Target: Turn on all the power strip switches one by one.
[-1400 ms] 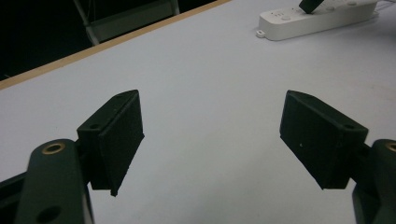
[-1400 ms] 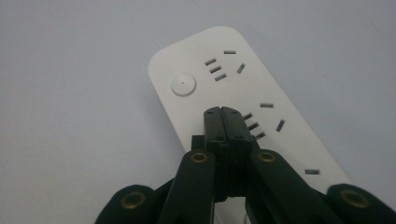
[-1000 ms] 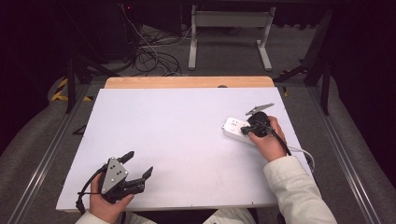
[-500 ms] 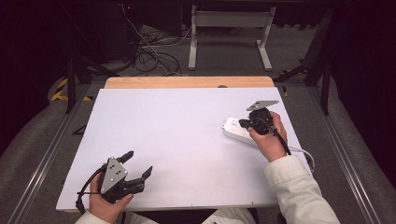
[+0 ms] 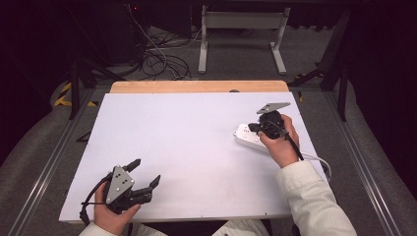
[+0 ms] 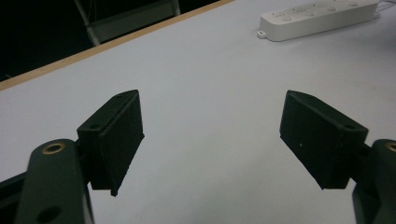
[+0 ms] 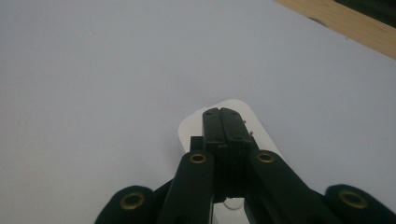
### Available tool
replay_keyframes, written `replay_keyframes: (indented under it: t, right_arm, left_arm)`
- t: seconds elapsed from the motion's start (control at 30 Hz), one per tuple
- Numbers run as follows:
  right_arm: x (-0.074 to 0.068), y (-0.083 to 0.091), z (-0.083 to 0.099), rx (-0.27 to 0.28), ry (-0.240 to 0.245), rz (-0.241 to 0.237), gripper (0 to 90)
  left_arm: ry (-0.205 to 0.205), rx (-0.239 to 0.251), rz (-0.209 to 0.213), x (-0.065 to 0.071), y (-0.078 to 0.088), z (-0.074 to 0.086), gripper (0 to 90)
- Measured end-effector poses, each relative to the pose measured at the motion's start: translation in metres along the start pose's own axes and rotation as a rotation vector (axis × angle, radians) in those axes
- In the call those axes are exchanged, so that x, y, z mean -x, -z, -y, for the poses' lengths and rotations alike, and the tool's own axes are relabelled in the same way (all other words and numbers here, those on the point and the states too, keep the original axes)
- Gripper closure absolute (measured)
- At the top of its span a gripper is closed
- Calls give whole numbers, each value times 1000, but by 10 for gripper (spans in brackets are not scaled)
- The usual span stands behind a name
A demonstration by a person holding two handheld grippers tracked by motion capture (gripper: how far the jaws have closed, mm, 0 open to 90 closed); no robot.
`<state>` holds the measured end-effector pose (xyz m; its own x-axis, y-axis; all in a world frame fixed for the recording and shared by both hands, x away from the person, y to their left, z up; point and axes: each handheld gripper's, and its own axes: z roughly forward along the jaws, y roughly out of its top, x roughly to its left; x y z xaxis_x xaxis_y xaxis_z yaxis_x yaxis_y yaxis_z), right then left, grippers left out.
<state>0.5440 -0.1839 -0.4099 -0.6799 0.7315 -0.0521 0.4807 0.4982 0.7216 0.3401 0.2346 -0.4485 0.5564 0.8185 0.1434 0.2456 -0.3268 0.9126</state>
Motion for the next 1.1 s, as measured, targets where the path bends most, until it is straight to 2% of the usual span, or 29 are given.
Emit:
replay_keyframes:
  t: [0.27,0.43,1.1]
  right_arm:
    - [3,-21,4,-37,-24,-12,900]
    - [3,-28,5,-57,-18,-12,900]
    - [-1,-39,7,-96,-6,-17,900]
  left_arm:
    - [1,0,-1,-1,0,0,218]
    - [8,2,2,0,0,0,217]
    - [-5,2,-1,-1,1,0,217]
